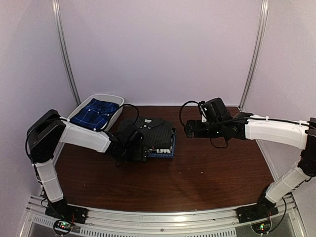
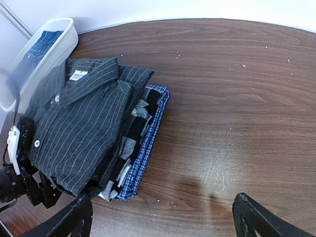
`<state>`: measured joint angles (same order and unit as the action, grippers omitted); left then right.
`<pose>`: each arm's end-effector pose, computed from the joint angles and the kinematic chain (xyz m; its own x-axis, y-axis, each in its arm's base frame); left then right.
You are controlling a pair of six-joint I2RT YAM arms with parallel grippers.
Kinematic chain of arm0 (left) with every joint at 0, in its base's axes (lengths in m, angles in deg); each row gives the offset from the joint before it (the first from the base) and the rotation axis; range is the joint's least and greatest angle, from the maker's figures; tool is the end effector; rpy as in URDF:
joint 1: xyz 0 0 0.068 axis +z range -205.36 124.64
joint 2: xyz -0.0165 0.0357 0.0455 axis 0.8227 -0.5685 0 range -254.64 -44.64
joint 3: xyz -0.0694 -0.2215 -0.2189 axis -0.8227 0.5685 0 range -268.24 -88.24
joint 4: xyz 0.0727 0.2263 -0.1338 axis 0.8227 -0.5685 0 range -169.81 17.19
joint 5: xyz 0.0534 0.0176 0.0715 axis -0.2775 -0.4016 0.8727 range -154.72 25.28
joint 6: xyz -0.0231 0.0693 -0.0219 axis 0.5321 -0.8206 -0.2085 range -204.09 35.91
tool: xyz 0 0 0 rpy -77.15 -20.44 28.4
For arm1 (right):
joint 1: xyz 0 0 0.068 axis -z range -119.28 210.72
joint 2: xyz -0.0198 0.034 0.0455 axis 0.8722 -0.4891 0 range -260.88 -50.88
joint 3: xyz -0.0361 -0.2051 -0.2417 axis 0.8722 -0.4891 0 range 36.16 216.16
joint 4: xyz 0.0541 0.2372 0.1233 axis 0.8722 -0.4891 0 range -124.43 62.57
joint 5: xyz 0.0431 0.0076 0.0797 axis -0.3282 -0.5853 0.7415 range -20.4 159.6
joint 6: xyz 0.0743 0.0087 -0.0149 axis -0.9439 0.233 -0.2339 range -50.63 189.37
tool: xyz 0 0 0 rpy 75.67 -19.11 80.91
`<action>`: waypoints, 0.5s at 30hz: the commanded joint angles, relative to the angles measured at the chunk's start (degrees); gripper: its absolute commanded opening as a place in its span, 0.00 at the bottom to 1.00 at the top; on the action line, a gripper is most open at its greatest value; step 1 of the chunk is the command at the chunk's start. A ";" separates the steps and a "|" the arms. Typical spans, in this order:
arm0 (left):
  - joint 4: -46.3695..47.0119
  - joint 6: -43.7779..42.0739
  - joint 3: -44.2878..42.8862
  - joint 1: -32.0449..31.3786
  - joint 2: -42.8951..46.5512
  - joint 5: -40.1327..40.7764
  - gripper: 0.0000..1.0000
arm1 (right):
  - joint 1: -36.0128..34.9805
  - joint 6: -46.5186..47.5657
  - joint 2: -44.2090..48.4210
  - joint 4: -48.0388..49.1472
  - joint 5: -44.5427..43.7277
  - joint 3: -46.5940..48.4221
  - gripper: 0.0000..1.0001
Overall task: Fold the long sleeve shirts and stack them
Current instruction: Move the square-folded shirt to the corner of the board.
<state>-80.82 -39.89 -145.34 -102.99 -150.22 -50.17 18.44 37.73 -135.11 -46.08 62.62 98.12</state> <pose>0.2777 -0.2805 0.1471 -0.8361 -0.0846 -0.5420 0.0540 0.9706 -0.2347 0.2669 0.2321 0.2910 -0.7272 0.0425 -0.6851 -0.2564 0.9090 0.3286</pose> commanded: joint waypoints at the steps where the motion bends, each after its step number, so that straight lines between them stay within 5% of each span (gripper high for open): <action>1: -0.52 -5.03 -6.46 2.63 -7.32 -5.38 0.98 | 1.56 1.45 -0.58 -0.18 1.19 0.89 1.00; 15: -6.77 -10.67 -35.83 6.74 -25.40 -10.59 0.98 | 6.25 3.29 -2.06 -0.58 3.84 2.36 1.00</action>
<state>-84.45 -48.45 -174.62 -96.61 -170.40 -56.56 23.66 39.87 -136.57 -46.34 65.46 98.60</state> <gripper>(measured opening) 0.976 0.997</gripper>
